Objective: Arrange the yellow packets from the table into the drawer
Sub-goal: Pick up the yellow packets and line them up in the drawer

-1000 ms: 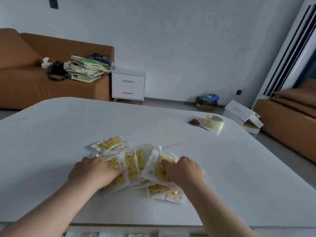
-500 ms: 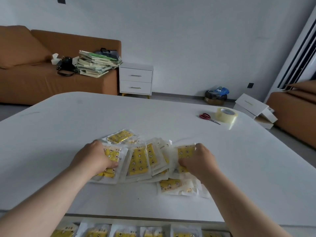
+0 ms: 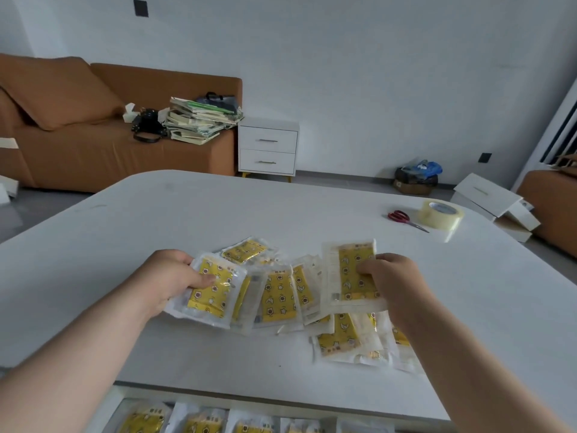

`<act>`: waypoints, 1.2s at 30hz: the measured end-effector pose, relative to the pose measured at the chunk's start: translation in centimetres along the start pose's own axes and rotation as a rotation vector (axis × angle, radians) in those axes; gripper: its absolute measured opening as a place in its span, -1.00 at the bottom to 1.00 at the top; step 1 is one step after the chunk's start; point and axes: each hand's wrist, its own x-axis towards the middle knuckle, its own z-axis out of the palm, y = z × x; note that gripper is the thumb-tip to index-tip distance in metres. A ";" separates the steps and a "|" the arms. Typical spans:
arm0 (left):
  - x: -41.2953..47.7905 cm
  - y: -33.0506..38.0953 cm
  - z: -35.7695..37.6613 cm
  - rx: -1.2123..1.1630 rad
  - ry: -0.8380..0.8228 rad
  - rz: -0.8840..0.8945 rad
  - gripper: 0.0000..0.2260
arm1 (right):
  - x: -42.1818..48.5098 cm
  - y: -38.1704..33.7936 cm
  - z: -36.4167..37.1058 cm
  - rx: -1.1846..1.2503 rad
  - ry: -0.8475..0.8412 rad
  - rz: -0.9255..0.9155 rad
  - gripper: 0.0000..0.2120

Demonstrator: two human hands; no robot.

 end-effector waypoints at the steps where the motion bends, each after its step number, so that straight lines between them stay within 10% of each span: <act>1: 0.0 -0.2 0.6 0.034 0.007 0.009 -0.71 | -0.1 0.0 0.5 0.002 -0.023 0.002 -0.91; 10: -0.8 0.9 4.3 0.543 0.034 0.003 -0.74 | -0.5 0.3 2.4 0.004 -0.095 0.022 -0.92; 17: -0.1 0.1 3.5 0.281 -0.012 -0.089 -0.30 | -0.6 0.7 3.7 -0.030 -0.108 -0.007 -0.90; 23: 0.8 0.1 0.8 0.130 -0.058 -0.122 -0.57 | -1.0 0.6 5.6 -0.081 -0.123 -0.051 -0.92; 36: 2.3 -2.6 -0.8 0.040 0.058 -0.090 -0.76 | -4.3 0.2 11.8 -0.994 -0.076 -0.368 -0.76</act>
